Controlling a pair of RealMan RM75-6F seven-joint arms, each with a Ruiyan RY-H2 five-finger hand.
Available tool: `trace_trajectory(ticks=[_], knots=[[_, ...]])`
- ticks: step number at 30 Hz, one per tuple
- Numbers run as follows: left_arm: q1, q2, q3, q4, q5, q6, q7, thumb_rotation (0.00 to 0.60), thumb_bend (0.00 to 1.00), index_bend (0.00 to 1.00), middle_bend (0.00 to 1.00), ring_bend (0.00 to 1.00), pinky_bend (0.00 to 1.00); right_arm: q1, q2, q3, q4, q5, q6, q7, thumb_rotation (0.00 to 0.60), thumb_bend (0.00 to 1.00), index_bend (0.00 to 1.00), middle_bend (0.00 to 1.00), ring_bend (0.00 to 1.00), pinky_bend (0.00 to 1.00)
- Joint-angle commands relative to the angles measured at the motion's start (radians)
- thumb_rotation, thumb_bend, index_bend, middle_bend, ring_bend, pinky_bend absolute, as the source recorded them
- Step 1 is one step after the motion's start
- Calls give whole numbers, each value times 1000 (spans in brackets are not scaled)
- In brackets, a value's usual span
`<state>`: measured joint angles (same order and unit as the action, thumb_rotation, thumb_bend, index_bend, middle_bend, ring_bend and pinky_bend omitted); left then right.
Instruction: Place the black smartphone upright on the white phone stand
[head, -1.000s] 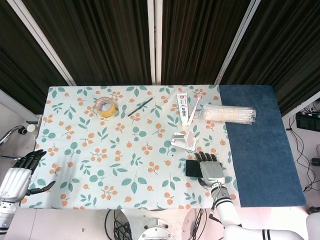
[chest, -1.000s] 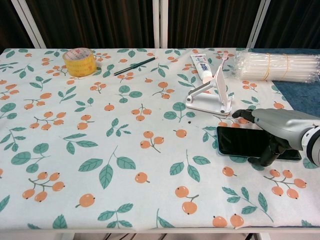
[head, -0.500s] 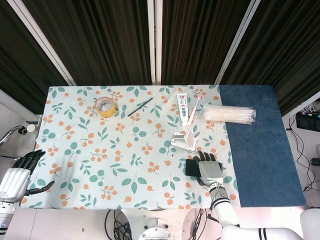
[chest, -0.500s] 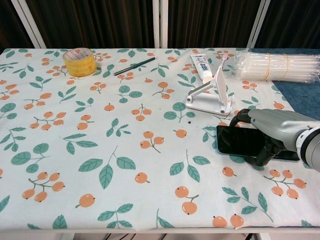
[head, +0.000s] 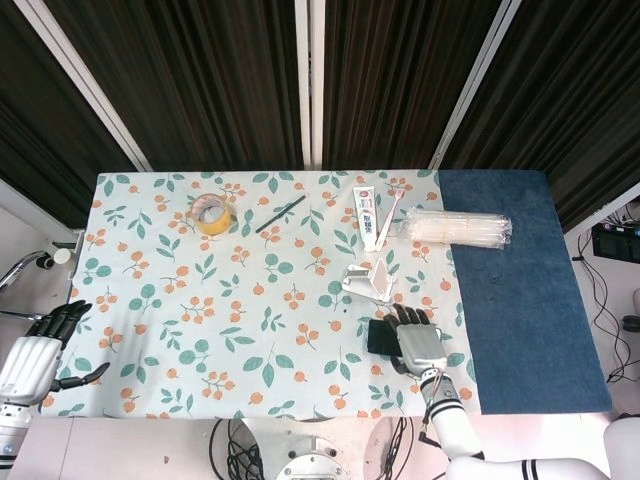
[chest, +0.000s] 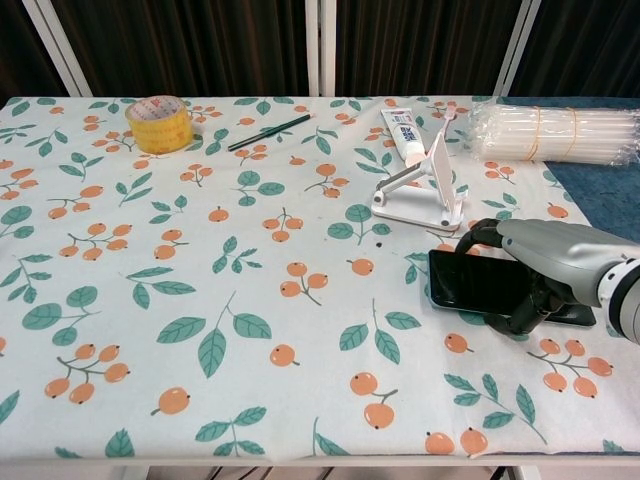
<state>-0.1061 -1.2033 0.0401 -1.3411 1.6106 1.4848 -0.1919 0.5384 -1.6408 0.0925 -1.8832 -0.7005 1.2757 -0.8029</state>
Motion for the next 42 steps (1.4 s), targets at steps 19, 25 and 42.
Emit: trace_trajectory(ticks=[19,25,42], knots=[[-4,-2,3,-3,-1,-11,2,318,153,97,84,105,215,-25,41,-24,-2,-94,-4,110,600,328,461,239,59,0],[-6,-1,2,-4,0,-10,2,318,152,97,76,105,216,-30,43,-25,3,-111,-4,130,600,334,469,259,205,0],[-6,0,3,-6,-3,-13,3,324,153,97,72,105,218,-46,76,-32,-27,-169,0,175,600,345,472,261,309,0]])
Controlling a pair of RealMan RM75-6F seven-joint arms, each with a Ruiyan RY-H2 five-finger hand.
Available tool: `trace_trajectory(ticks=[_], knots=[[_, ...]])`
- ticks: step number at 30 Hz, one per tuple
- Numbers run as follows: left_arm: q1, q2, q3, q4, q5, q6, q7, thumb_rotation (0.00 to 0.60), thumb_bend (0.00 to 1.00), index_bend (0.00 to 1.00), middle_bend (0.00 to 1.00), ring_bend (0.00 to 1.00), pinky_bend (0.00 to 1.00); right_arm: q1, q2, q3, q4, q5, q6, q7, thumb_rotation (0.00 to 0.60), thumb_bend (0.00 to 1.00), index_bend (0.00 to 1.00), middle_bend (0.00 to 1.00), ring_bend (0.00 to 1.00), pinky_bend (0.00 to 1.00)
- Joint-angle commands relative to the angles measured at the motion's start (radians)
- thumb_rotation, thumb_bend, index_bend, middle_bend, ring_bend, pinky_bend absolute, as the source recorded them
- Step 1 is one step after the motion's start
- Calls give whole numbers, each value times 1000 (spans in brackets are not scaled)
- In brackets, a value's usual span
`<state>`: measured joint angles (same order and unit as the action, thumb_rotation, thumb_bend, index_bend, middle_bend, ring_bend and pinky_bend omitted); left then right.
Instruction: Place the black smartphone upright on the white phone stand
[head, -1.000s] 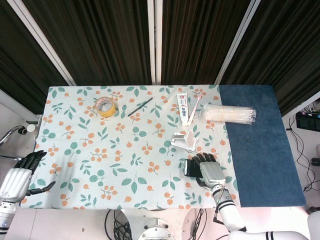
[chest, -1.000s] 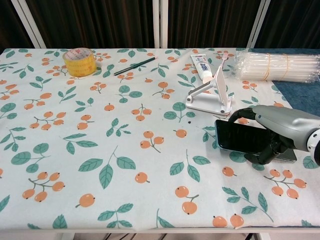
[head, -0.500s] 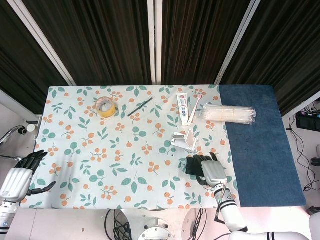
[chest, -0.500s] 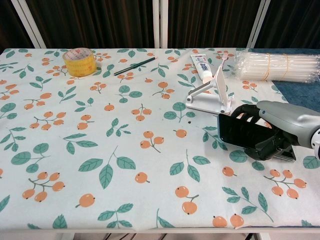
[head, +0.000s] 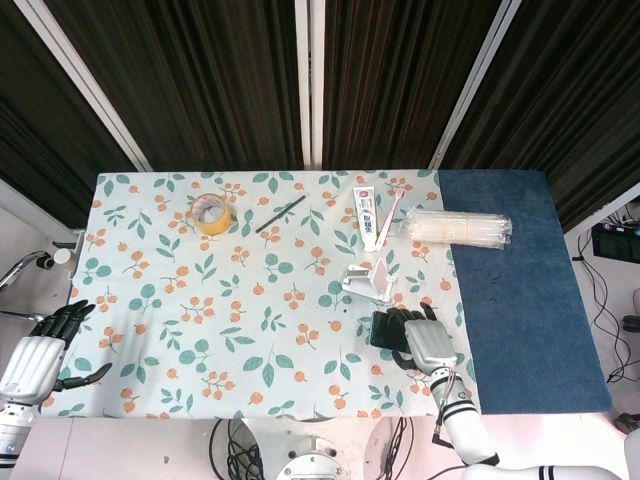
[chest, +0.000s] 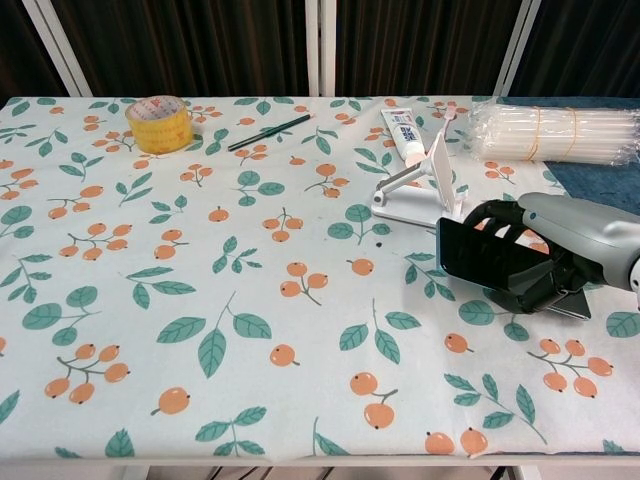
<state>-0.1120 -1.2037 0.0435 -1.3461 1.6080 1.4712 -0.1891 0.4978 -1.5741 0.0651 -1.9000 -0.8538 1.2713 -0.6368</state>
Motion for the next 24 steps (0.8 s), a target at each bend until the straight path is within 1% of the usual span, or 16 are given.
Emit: trace_trajectory(ticks=[1,5,8,12,15,19,24], knots=[[0,1,-1,-2,0,0,1,324,152,97,72,105,218,-9,14,-8,-15,-27,7,14,600,346,473,262,309,0],[-2,4,-1,-7,0,-2,4,324,153,97,72,105,218,-29,43,-28,-45,-101,28,44,600,346,474,264,309,0],[-3,7,-1,-11,1,-2,8,326,153,97,72,105,218,-46,69,-32,-76,-168,51,78,600,346,475,268,309,0],[-3,10,-1,-16,1,-1,11,321,152,97,72,105,218,-69,97,-19,-106,-274,92,148,600,345,479,269,309,0],[-3,11,-1,-20,2,-1,13,324,152,97,72,105,218,-81,106,6,-112,-327,110,221,600,346,479,269,309,0],[-4,11,-1,-23,3,-1,15,321,153,97,72,105,218,-84,91,56,-54,-381,116,348,600,345,480,269,309,0],[-2,9,2,-19,1,-3,11,323,152,97,72,105,217,-76,55,106,77,-415,75,568,600,345,480,269,309,0]])
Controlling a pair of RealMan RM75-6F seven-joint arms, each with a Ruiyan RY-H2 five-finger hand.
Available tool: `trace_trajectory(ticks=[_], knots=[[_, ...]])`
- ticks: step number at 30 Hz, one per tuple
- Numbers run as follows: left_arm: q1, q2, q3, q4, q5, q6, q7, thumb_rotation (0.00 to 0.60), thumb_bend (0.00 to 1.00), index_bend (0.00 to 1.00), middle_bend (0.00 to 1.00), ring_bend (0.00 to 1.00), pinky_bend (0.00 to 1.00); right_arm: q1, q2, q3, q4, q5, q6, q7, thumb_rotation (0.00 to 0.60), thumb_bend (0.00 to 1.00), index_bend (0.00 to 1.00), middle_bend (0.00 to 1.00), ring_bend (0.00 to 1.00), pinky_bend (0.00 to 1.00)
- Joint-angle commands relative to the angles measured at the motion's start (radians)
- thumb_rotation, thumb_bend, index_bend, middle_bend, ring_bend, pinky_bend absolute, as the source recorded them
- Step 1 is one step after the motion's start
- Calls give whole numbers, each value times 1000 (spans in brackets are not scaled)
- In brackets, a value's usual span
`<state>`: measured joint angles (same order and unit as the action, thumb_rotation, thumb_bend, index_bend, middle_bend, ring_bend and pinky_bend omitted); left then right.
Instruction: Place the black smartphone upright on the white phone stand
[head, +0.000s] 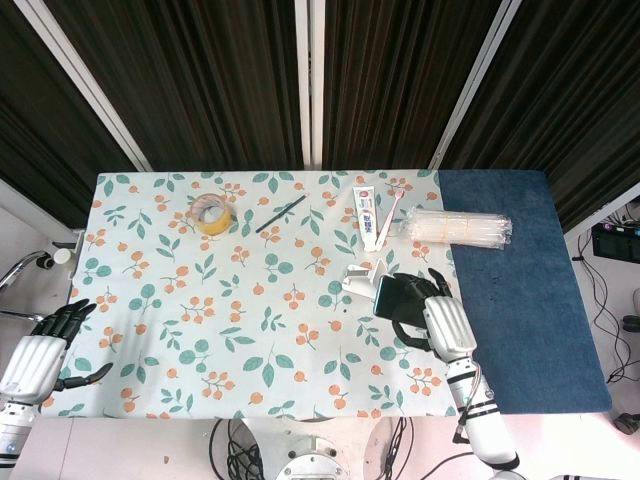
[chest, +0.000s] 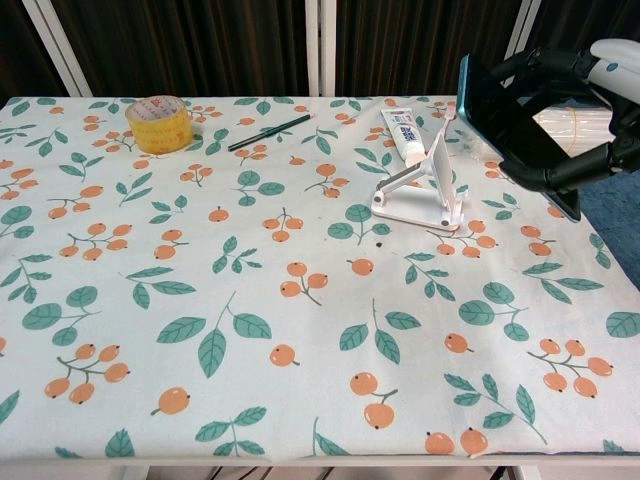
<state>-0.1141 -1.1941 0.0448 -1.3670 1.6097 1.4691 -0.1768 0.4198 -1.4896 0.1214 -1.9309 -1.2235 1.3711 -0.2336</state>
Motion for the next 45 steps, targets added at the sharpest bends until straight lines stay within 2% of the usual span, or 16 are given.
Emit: trace_trajectory(ticks=[1,8,12,20,29,45], knots=[[1,-1,1,3,-2,-2,-2,323,153,97,72,105,218,3,-39,56,134,-54,-31,209,600,344,480,269,309,0],[0,0,2,10,1,-1,-7,324,153,97,72,105,218,30,-122,98,373,-125,-74,532,600,338,481,267,309,0],[1,-3,4,13,3,-1,-7,322,153,97,72,105,217,50,-167,124,471,-103,-133,699,600,335,481,254,309,0],[4,-4,5,21,0,-2,-10,323,153,97,72,105,217,94,-230,135,561,-112,-196,782,600,331,481,249,309,0],[9,-1,7,25,-1,5,-18,323,153,97,72,105,217,123,-300,152,646,-128,-188,796,600,331,481,249,309,0],[6,-3,9,42,2,-2,-32,324,153,97,72,105,217,124,-343,164,711,-118,-185,855,600,331,482,248,309,0]])
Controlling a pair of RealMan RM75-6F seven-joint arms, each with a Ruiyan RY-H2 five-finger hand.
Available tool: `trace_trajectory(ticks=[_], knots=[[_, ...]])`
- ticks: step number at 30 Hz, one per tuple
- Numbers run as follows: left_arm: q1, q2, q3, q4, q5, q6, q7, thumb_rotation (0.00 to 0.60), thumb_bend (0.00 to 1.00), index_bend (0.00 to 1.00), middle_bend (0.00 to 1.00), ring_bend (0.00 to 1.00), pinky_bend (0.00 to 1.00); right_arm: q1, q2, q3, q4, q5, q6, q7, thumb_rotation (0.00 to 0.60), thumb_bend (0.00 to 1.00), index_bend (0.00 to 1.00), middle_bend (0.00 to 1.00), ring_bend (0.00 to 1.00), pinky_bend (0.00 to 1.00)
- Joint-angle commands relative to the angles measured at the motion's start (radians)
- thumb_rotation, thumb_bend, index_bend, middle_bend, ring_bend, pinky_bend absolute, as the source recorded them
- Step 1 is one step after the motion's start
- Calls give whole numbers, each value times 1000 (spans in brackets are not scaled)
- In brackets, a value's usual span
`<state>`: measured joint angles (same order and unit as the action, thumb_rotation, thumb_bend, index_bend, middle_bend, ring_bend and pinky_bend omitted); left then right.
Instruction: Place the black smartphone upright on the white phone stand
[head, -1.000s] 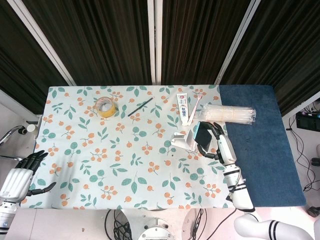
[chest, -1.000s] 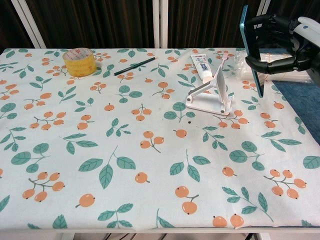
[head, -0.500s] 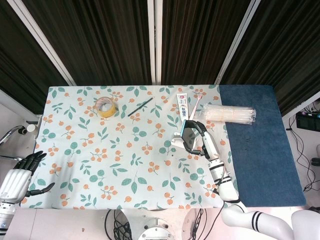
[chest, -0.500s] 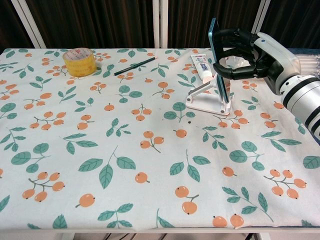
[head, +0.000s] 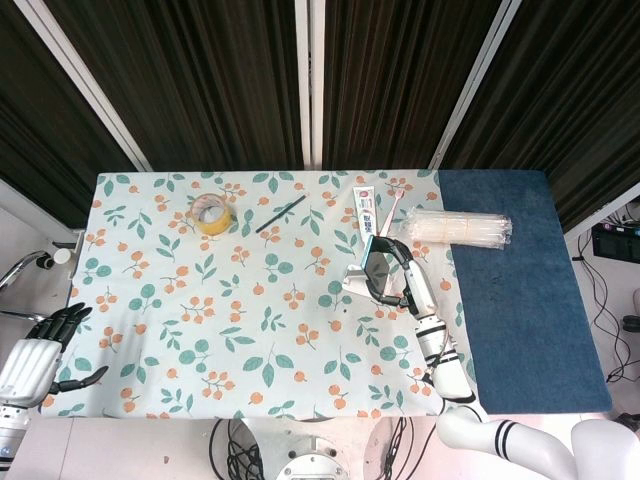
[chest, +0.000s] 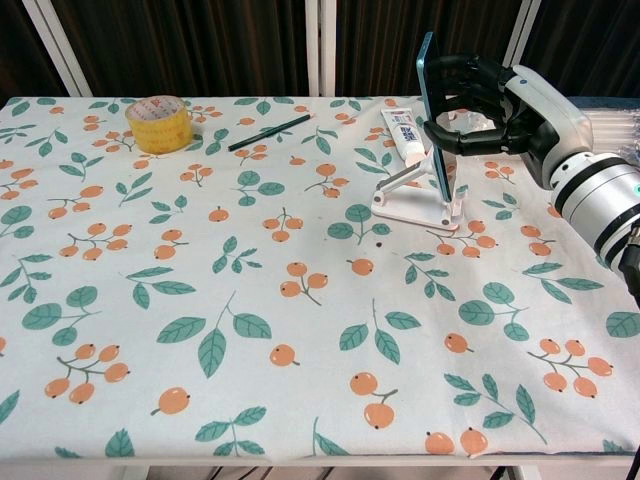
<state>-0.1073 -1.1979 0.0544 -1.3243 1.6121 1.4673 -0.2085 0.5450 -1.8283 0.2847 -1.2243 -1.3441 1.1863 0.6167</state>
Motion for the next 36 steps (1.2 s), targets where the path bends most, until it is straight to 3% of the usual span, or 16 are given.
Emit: trace_trajectory(ticks=[1,36], knots=[[-1,1,-1,-1,0,0,0,324,153,97,72,105,217,-2,-6,1,8,5,-1,9,600,331,482,248,309,0],[4,-4,3,16,-5,-4,-21,325,153,97,72,105,218,-17,-49,-12,104,3,-23,82,600,331,482,236,309,0]])
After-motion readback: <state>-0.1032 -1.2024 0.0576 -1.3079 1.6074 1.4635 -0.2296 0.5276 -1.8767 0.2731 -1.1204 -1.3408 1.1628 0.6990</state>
